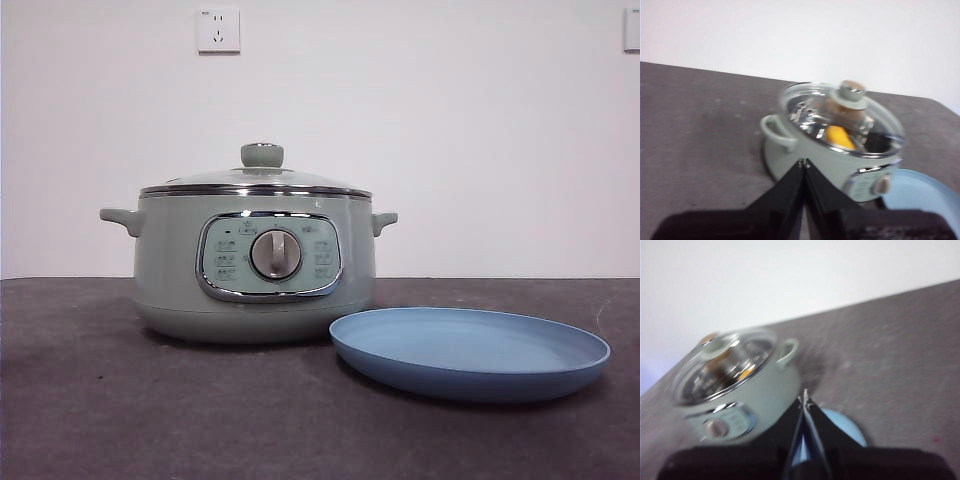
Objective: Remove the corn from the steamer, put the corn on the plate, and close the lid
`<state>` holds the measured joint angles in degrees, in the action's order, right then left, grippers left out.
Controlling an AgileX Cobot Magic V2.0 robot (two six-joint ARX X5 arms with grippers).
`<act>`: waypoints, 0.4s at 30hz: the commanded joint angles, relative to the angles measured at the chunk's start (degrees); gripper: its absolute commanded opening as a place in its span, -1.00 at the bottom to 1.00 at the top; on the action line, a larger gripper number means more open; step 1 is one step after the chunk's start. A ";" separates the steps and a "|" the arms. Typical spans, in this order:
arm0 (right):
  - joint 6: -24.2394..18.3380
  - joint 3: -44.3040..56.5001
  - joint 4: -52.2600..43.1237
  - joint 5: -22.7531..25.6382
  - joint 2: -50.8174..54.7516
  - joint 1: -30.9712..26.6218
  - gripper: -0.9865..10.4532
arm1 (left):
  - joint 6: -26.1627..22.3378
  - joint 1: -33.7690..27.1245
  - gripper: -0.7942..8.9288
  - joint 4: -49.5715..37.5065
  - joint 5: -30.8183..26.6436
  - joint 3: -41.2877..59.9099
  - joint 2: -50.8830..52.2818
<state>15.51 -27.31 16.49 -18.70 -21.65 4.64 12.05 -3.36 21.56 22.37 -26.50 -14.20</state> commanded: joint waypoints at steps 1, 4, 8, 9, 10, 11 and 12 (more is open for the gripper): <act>-5.07 -6.19 4.15 -3.63 -6.49 -0.02 -0.85 | -1.66 -0.13 -0.85 1.77 2.25 -3.93 -3.96; -9.79 -12.92 9.60 -7.69 -12.94 0.00 -0.85 | -3.65 -0.11 -0.85 4.22 5.79 -8.55 -8.35; -15.39 -21.03 16.00 -13.18 -20.15 0.02 -0.85 | -6.16 -0.11 -0.85 8.41 10.19 -14.08 -13.68; -16.83 -23.32 17.92 -15.37 -22.16 0.02 -0.85 | -7.10 -0.11 -0.85 9.77 11.61 -15.58 -15.19; -17.68 -24.90 19.23 -16.83 -23.54 0.02 -0.85 | -7.85 -0.11 -0.85 10.73 12.61 -16.63 -16.28; -18.58 -26.60 20.65 -18.25 -25.03 0.02 -0.85 | -8.35 -0.11 -0.85 11.67 13.60 -17.70 -17.49; -19.54 -28.11 21.97 -19.32 -26.32 0.02 -0.85 | -8.98 -0.11 -0.85 12.48 14.64 -18.64 -18.56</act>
<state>-0.56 -54.24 37.63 -36.97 -47.03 4.64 5.43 -3.36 33.63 36.14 -44.73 -32.23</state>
